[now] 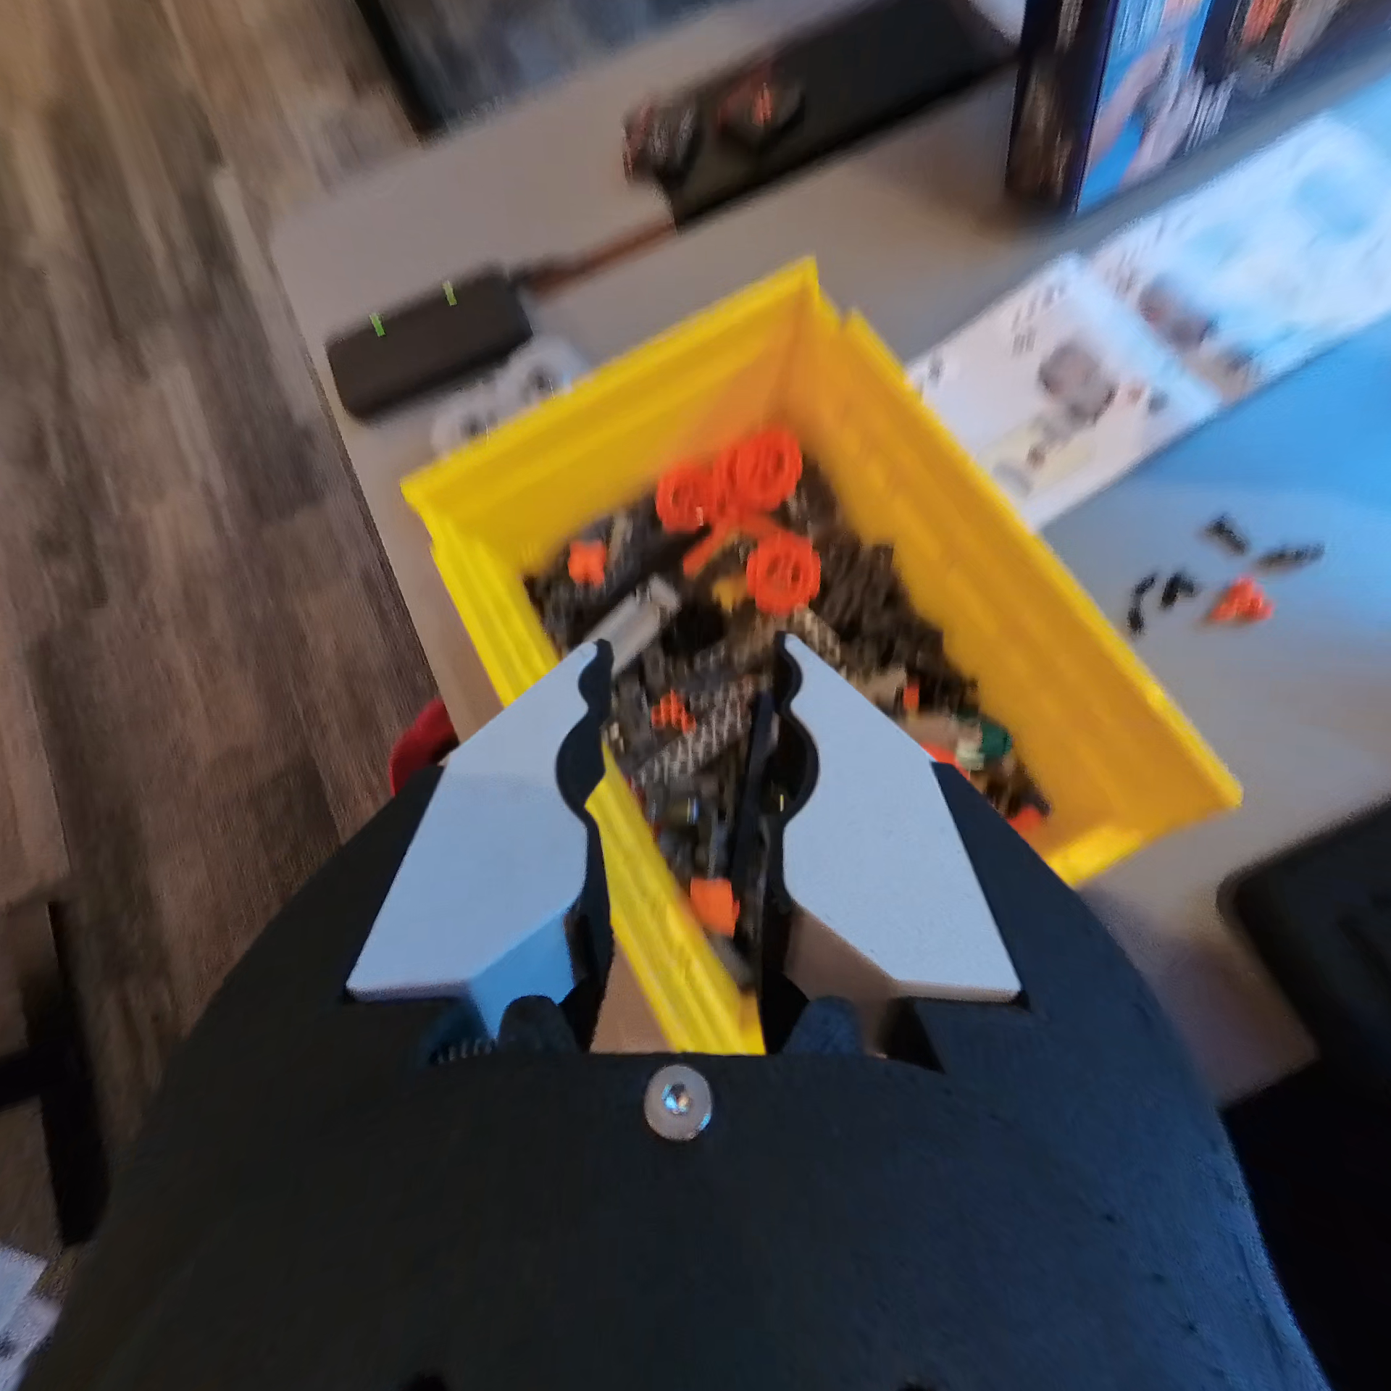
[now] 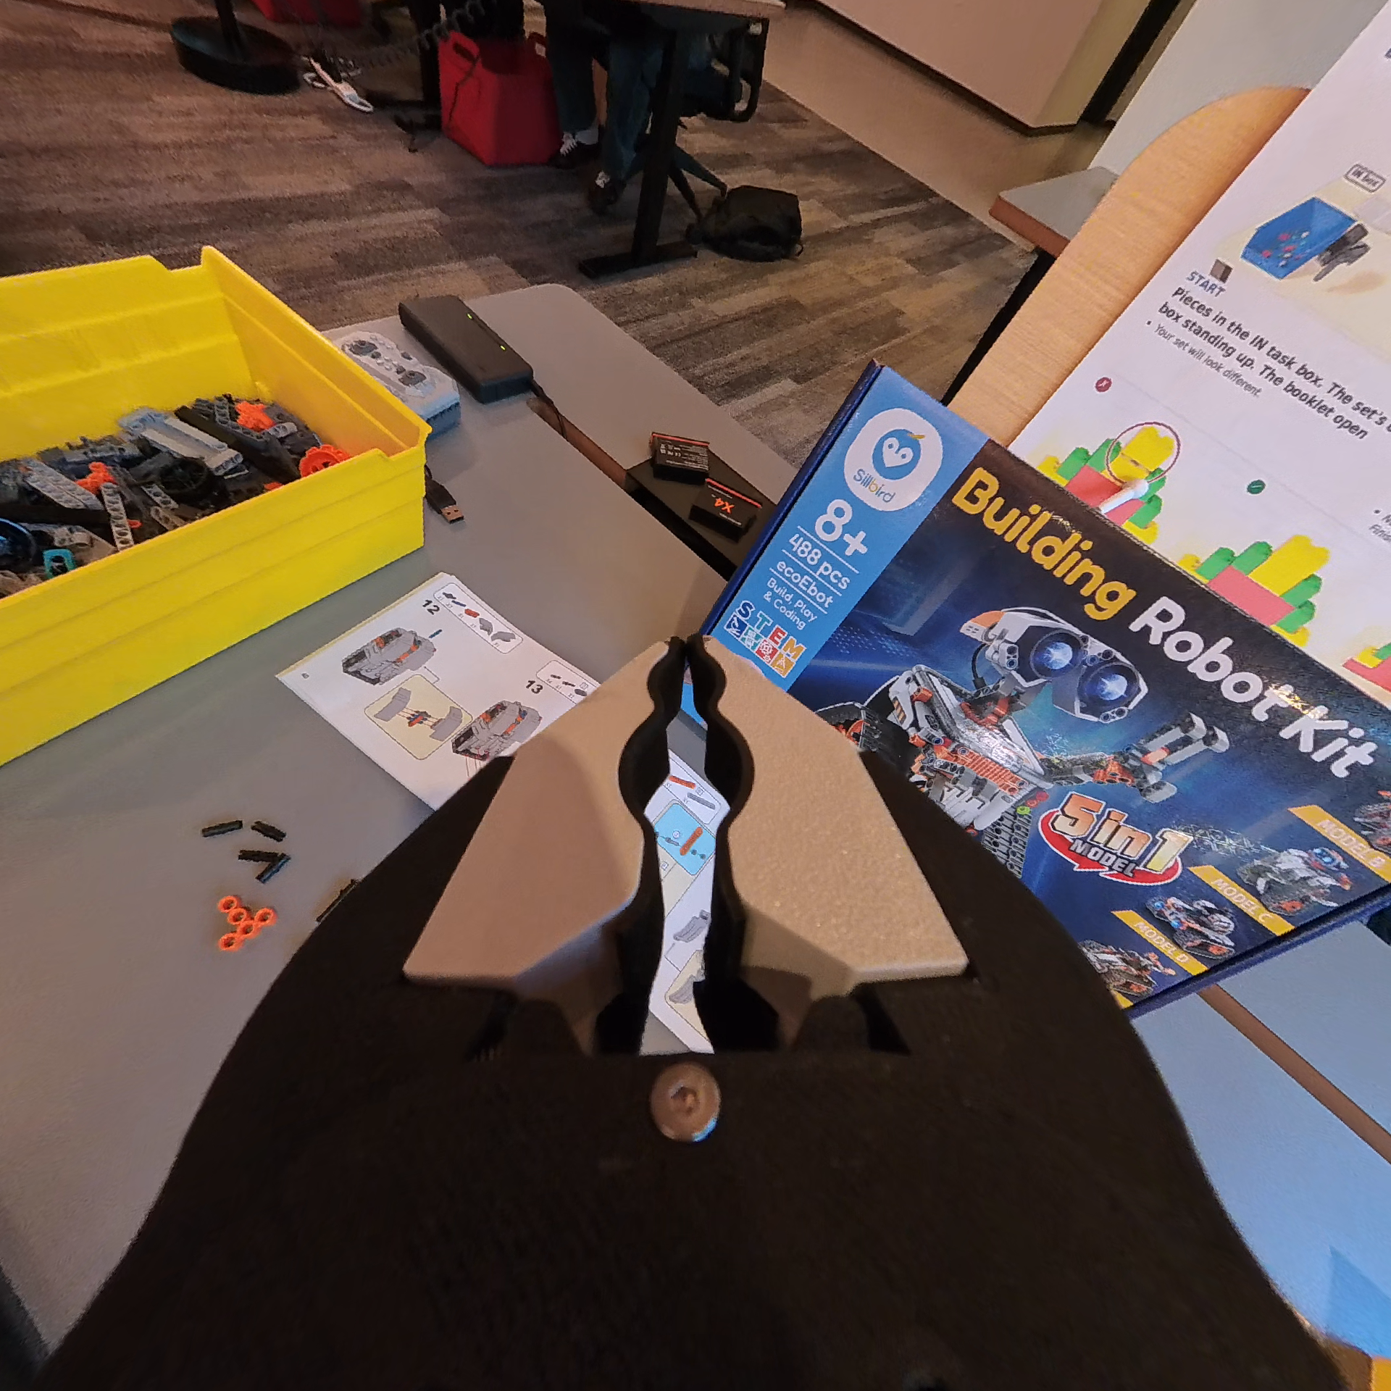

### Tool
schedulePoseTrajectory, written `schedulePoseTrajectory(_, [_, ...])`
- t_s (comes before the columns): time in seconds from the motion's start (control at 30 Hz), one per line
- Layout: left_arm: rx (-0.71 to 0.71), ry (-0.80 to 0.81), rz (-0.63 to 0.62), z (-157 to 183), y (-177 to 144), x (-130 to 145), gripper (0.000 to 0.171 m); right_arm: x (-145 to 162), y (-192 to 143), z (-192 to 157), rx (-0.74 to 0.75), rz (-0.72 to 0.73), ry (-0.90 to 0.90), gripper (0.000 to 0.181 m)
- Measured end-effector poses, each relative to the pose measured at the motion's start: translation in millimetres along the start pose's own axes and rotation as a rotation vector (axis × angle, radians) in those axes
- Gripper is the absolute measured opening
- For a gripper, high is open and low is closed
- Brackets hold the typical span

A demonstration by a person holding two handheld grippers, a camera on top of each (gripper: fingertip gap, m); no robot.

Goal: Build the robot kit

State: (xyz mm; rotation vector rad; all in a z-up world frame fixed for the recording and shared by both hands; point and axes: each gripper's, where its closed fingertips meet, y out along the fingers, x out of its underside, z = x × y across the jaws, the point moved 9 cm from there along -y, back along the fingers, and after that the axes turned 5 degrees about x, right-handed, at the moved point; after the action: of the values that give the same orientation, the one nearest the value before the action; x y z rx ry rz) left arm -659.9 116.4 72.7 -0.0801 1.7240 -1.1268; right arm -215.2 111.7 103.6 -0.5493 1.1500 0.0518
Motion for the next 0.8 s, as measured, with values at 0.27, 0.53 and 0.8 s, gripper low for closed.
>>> schedulePoseTrajectory(0.27, [0.098,0.045,-0.127,10,-4,44,0.002,1,6,-5,-0.015,-0.025,-0.024,0.000])
schedulePoseTrajectory(0.53, [0.148,0.055,-0.251,18,26,66,0.002,6,7,-1,-0.006,-0.055,-0.036,0.001])
schedulePoseTrajectory(0.8, [0.273,0.077,-0.190,37,51,54,0.011,7,0,6,0.003,-0.037,-0.012,0.001])
